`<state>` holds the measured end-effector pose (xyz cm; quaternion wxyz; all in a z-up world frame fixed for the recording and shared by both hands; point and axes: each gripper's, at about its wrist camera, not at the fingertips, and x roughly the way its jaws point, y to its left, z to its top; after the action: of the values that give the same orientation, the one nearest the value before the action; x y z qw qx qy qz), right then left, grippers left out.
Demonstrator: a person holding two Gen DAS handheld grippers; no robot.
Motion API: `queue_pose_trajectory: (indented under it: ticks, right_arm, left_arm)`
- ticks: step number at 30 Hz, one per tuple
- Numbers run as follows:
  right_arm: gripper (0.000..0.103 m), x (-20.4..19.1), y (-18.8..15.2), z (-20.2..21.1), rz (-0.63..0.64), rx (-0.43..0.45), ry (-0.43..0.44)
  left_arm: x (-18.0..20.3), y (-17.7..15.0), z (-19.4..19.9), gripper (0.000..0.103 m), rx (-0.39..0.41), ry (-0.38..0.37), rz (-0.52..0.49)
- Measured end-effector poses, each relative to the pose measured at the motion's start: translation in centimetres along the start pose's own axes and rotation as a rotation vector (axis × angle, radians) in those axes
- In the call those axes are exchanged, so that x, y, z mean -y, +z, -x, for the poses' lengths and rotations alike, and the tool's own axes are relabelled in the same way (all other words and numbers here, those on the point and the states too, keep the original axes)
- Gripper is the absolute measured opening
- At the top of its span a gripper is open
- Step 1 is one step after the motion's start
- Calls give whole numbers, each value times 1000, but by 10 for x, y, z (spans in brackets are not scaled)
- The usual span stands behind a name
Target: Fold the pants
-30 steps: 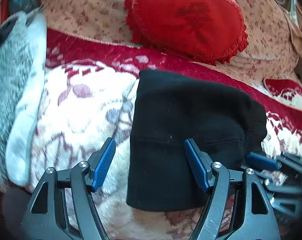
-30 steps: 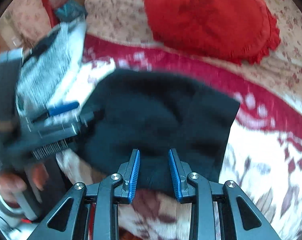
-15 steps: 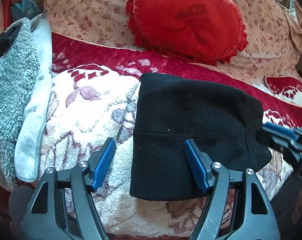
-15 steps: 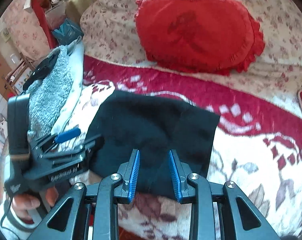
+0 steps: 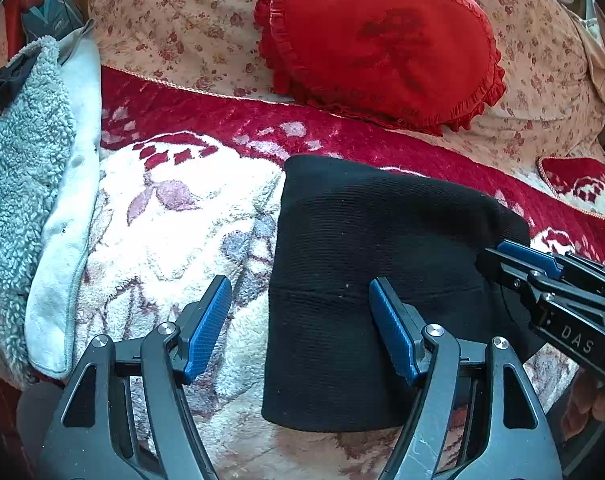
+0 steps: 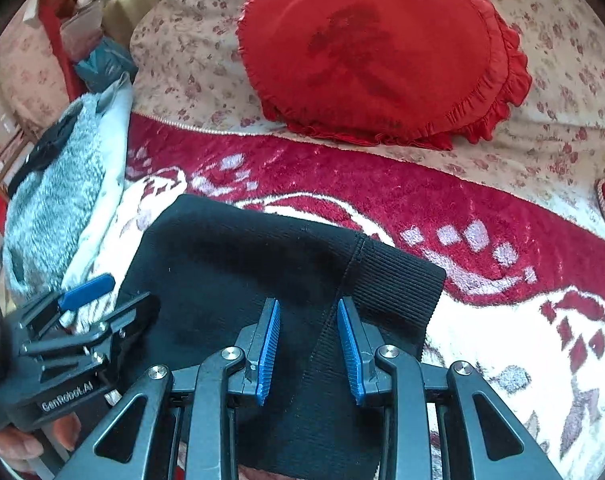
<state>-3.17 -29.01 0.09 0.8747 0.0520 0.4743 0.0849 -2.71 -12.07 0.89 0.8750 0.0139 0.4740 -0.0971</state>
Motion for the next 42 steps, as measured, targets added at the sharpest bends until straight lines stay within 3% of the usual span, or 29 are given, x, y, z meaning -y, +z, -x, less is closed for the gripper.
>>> queue_pose_trajectory:
  ticks: [12, 19, 26, 30, 37, 42]
  right_arm:
    - [29, -3, -14, 26, 14, -15, 19]
    - [31, -6, -28, 20, 41, -51, 21]
    - [32, 11, -25, 47, -17, -5, 48]
    - [40, 23, -25, 53, -71, 12, 53]
    - [46, 41, -30, 50, -120, -2, 71]
    - [48, 56, -32, 41, -198, -9, 143]
  left_arm:
    - [2, -3, 5, 72, 6, 15, -3]
    - [3, -5, 10, 72, -2, 3, -4]
    - [0, -1, 22, 72, 12, -4, 17]
    - [-2, 0, 22, 72, 7, -15, 26]
    - [-8, 0, 18, 72, -17, -37, 46]
    - [-13, 1, 9, 72, -52, -50, 62]
